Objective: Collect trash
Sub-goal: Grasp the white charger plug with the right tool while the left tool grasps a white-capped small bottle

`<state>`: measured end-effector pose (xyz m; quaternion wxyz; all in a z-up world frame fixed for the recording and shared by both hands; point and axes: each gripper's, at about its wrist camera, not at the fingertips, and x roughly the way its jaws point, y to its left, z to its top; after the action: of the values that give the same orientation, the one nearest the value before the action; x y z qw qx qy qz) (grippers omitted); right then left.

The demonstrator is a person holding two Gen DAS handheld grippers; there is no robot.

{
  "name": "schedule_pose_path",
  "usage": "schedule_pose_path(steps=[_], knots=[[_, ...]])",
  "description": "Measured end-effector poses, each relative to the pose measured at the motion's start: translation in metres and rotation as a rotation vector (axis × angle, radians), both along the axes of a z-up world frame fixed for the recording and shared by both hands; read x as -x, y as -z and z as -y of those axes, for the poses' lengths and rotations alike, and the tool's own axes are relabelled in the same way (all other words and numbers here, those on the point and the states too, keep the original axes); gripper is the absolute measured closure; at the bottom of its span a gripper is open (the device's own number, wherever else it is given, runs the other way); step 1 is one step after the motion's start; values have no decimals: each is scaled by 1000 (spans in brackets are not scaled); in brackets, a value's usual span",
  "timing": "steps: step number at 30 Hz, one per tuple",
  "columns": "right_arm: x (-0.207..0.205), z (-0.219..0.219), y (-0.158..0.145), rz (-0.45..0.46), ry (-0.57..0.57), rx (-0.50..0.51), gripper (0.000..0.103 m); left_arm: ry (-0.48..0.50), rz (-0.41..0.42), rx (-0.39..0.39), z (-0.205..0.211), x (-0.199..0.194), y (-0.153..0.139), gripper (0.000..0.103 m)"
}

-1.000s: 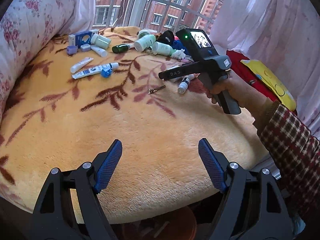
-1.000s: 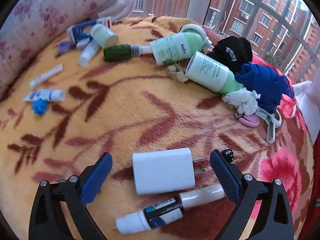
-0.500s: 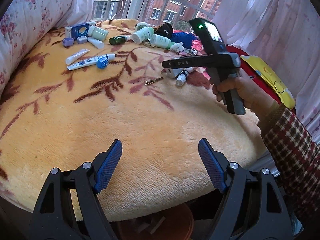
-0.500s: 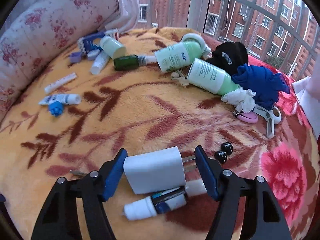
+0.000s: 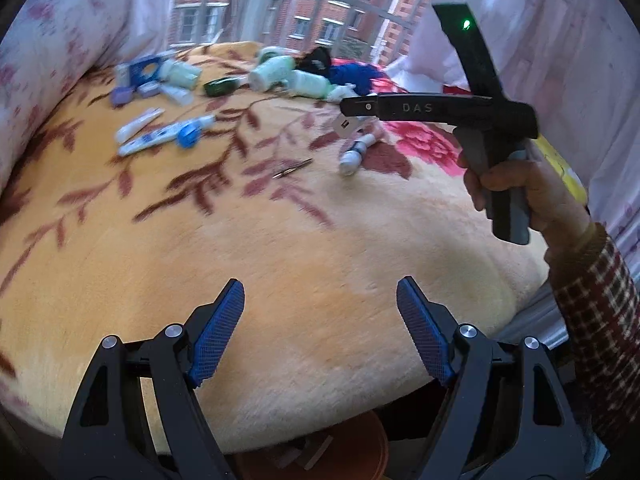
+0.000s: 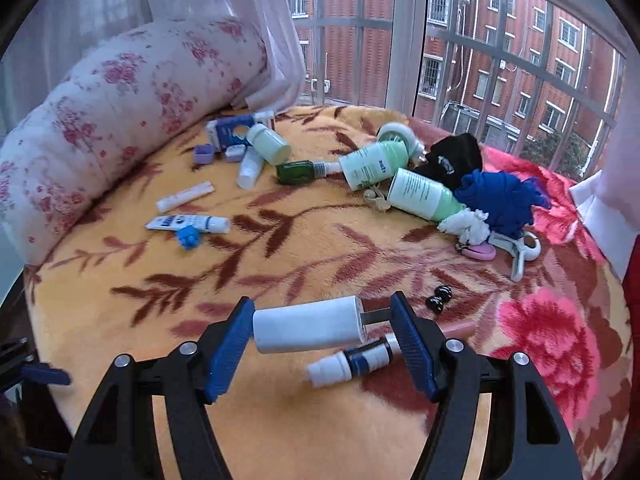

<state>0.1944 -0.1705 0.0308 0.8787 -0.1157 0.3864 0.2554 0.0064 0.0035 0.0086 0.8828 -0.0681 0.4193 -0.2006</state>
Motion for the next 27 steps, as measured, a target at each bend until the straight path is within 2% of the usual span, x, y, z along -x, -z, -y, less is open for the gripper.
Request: schedule_pose_path(steps=[4,6,10,12,14,18,21,22,23,24,27], knots=[[17,17,-16,15,16,12,35,97,46,-24,25,-36,-9,26],[24,33,-25,20,41,11,35,151,39,-19,38,-61,-8,26],[32,61,-33,26,85,29,35,167,27,-54,67,-110,1,26],[35,75,-34,23,106,38,35,174,24,-104,85,-133,6,29],[37,88,-33,20,126,48,35,196,7,-142,100,-155,15,38],[39,109,-28,13,154,45,35,188,-51,-212,121,-191,40,42],[39,116,-24,7,161,43,35,170,-101,-194,124,-209,50,50],[39,117,-22,5,162,45,35,167,-105,-194,124,-211,51,58],[39,119,-20,3,162,46,35,159,-112,-200,124,-215,52,73],[38,119,-18,0,161,45,35,156,-119,-196,123,-216,53,77],[38,122,-15,-4,166,35,35,145,-158,-174,116,-218,54,79]])
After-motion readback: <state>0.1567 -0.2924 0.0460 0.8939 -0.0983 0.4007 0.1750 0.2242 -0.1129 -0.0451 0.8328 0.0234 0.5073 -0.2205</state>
